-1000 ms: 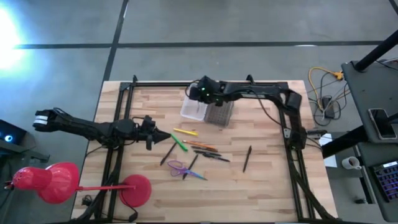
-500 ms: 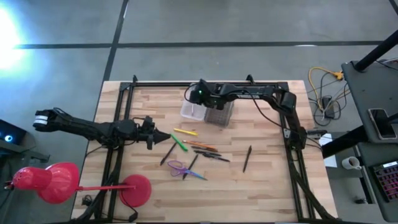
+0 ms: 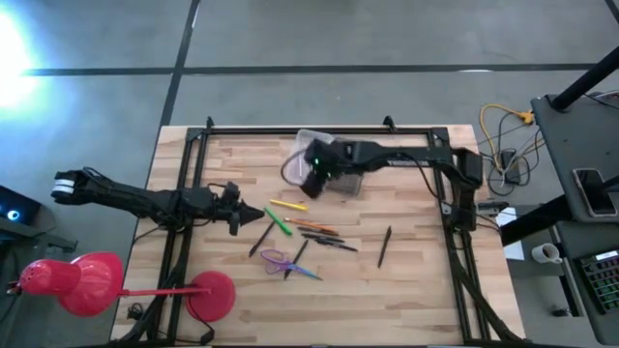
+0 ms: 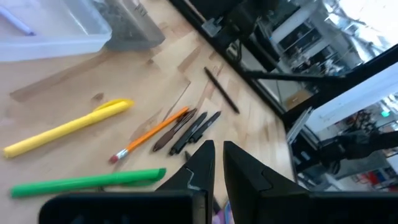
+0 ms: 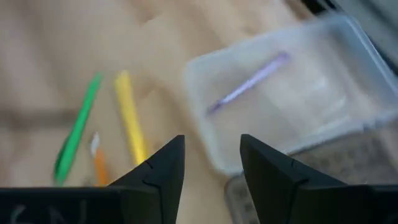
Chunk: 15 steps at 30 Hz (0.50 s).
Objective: Pick & place school supplies into a supply box
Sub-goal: Put the purple scissors into the transparent supply box
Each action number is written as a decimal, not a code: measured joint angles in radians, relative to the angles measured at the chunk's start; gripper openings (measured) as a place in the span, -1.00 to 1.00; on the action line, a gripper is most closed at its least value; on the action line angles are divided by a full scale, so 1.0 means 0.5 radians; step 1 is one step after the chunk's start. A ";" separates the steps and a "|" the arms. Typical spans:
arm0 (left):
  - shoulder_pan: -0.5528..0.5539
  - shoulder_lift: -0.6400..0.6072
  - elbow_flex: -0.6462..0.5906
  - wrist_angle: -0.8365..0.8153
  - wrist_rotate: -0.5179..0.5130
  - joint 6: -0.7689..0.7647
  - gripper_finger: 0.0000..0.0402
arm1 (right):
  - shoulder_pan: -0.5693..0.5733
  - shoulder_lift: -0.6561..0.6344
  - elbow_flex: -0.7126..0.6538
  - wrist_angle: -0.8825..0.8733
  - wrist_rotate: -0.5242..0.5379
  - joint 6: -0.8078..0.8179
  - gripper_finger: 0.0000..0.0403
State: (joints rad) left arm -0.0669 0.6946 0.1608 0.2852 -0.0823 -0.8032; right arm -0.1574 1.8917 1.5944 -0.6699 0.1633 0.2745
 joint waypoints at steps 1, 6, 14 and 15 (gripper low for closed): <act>0.000 0.000 0.000 -0.012 0.005 0.002 -0.91 | 0.063 -0.017 0.000 -0.012 -0.007 -0.126 -0.26; -0.002 0.010 0.002 -0.055 0.156 0.050 -0.91 | 0.338 -0.001 -0.001 0.012 -0.013 -0.426 -0.25; -0.299 0.103 0.176 -0.356 0.228 0.151 -0.91 | 0.540 0.097 -0.002 0.009 0.122 -0.191 -0.29; -0.338 0.126 0.219 -0.456 0.209 0.165 -0.91 | 0.571 0.107 -0.002 0.041 0.121 -0.215 -0.30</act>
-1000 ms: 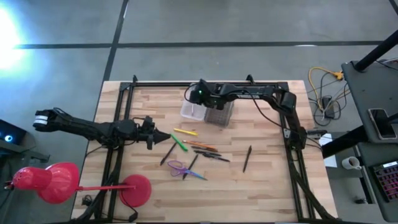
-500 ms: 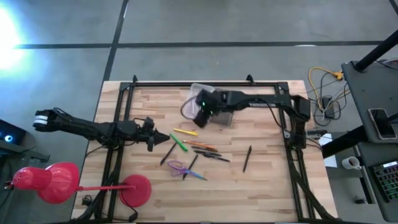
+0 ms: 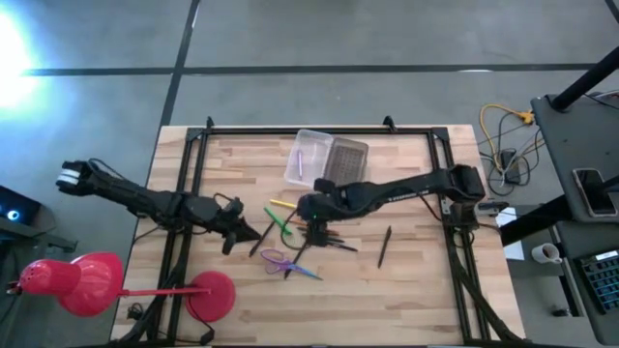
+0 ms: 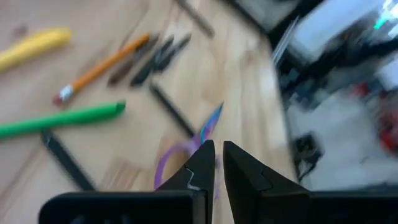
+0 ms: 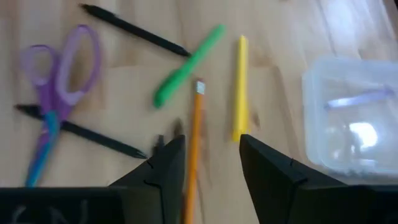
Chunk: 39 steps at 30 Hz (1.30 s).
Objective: Pick & place school supplies into a supply box
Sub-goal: Put the purple scissors into the transparent supply box
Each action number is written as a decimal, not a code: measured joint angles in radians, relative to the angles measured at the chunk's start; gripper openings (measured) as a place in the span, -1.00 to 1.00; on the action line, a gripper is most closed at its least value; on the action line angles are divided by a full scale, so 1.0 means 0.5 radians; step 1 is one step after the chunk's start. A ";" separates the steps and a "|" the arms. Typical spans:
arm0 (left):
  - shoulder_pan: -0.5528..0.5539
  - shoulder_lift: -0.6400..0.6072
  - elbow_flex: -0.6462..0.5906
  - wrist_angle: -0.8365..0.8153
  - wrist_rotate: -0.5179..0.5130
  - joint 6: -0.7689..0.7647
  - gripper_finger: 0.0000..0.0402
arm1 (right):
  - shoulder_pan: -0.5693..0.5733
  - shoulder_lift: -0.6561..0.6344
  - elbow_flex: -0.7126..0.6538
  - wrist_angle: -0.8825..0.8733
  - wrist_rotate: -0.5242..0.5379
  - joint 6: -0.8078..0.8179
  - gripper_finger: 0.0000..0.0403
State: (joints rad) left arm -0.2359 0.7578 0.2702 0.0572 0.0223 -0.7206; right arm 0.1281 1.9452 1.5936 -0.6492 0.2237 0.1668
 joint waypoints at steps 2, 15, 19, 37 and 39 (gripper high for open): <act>-0.061 0.049 0.086 -0.186 -0.021 0.040 -0.91 | 0.062 0.036 0.000 0.076 -0.013 -0.048 -0.30; -0.416 0.412 0.311 -0.434 -0.055 0.260 -0.91 | 0.367 0.466 0.321 0.359 -0.031 -0.010 -0.34; -0.525 0.522 0.304 -0.437 -0.058 0.179 -0.91 | 0.365 0.636 0.507 0.367 -0.031 -0.033 -0.36; -0.591 0.616 0.299 -0.436 -0.109 0.108 -0.91 | 0.331 1.019 1.010 0.121 0.025 -0.017 -0.39; -0.591 0.617 0.298 -0.437 -0.109 0.108 -0.91 | 0.323 1.027 1.001 0.127 0.027 0.021 -0.39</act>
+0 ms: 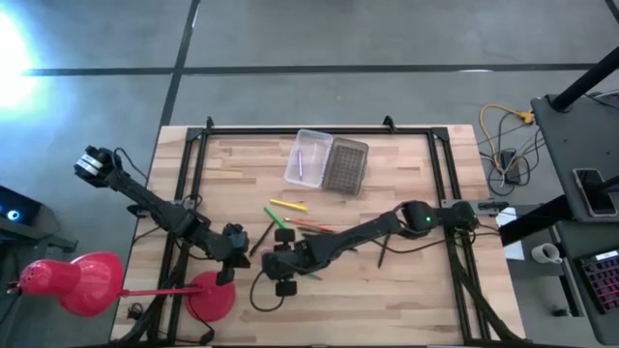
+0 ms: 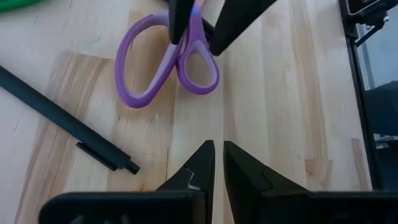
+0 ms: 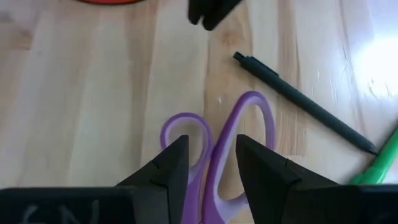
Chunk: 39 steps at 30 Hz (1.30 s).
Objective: Pick & place school supplies into a supply box
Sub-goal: Put the purple scissors into the transparent supply box
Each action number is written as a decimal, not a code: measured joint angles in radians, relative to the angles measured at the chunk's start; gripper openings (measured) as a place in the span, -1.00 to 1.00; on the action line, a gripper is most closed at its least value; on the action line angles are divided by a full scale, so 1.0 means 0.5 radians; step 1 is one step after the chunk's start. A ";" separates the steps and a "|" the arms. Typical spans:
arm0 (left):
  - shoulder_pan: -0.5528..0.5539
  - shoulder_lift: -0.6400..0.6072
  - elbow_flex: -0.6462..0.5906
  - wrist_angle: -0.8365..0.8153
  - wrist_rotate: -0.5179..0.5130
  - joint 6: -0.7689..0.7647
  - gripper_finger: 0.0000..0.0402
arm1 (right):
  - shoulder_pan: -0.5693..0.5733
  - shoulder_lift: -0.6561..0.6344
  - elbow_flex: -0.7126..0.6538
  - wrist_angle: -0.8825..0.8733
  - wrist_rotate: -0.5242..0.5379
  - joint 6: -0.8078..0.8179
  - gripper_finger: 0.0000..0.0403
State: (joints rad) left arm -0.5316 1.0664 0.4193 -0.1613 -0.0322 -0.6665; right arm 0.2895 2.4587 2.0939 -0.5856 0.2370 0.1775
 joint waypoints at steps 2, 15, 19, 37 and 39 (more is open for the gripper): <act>0.000 0.000 -0.001 0.000 0.001 0.001 -0.91 | -0.004 0.006 -0.008 -0.002 -0.002 0.075 -0.39; 0.000 0.000 -0.028 -0.001 0.002 0.004 -0.91 | -0.017 0.025 -0.110 -0.002 -0.005 0.240 -0.11; 0.000 0.000 -0.030 0.000 0.002 0.004 -0.91 | -0.033 0.022 -0.163 0.059 -0.011 0.245 -0.08; 0.000 -0.002 -0.031 0.001 -0.007 0.004 -0.91 | -0.080 0.071 -0.052 -0.068 -0.265 0.568 -0.20; 0.000 -0.002 -0.032 0.001 -0.007 0.004 -0.91 | -0.083 0.089 -0.048 -0.096 -0.296 0.601 -0.20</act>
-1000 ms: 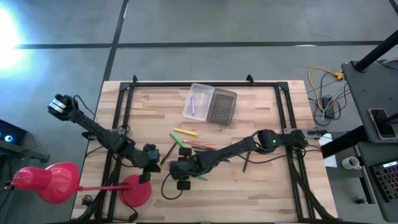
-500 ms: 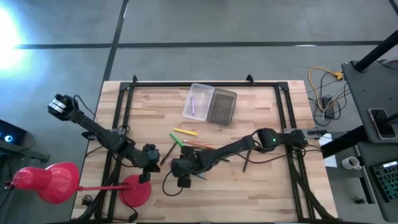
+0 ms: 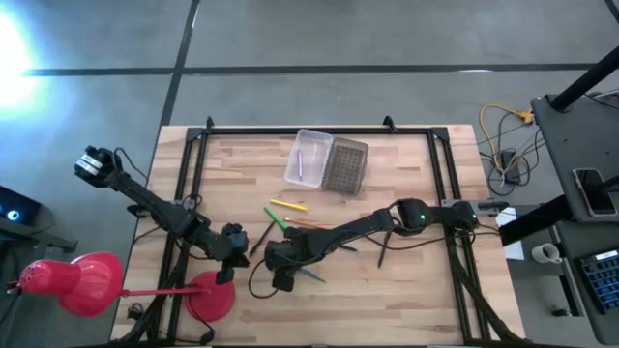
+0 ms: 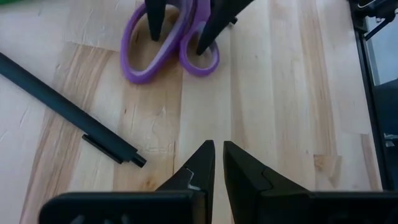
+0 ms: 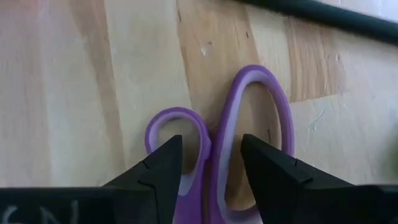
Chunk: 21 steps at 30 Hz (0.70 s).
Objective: Pick & place school supplies into a supply box
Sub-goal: Put the purple scissors into the transparent supply box
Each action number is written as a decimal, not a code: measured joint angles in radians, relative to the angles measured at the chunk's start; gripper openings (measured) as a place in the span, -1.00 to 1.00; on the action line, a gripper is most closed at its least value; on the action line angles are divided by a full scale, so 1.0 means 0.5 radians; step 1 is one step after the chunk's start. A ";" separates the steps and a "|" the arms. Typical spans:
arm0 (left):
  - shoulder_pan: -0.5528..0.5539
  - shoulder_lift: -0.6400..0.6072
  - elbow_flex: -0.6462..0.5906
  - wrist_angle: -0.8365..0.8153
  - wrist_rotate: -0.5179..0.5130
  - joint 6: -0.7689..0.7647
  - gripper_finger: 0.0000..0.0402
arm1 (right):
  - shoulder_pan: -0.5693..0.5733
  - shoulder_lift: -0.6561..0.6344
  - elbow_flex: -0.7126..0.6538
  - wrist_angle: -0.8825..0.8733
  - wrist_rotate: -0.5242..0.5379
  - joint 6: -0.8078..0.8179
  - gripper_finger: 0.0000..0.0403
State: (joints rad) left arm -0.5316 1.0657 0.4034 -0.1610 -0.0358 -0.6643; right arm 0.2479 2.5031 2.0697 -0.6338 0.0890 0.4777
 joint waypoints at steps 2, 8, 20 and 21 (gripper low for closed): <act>0.000 -0.001 -0.005 0.001 -0.001 0.000 -0.91 | 0.003 0.001 -0.004 -0.007 0.012 0.000 -0.21; 0.000 -0.001 -0.017 0.001 -0.001 0.000 -0.91 | 0.004 0.008 0.005 -0.092 0.161 -0.047 -0.29; 0.000 -0.002 -0.031 0.001 -0.002 0.000 -0.91 | -0.012 -0.024 0.001 -0.309 0.188 -0.004 -0.73; 0.000 -0.002 -0.032 0.001 -0.002 0.000 -0.91 | -0.016 -0.030 0.012 -0.334 0.186 0.022 -0.73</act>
State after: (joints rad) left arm -0.5316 1.0645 0.3874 -0.1604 -0.0368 -0.6643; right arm 0.2399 2.4880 2.0758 -0.8006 0.1822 0.4885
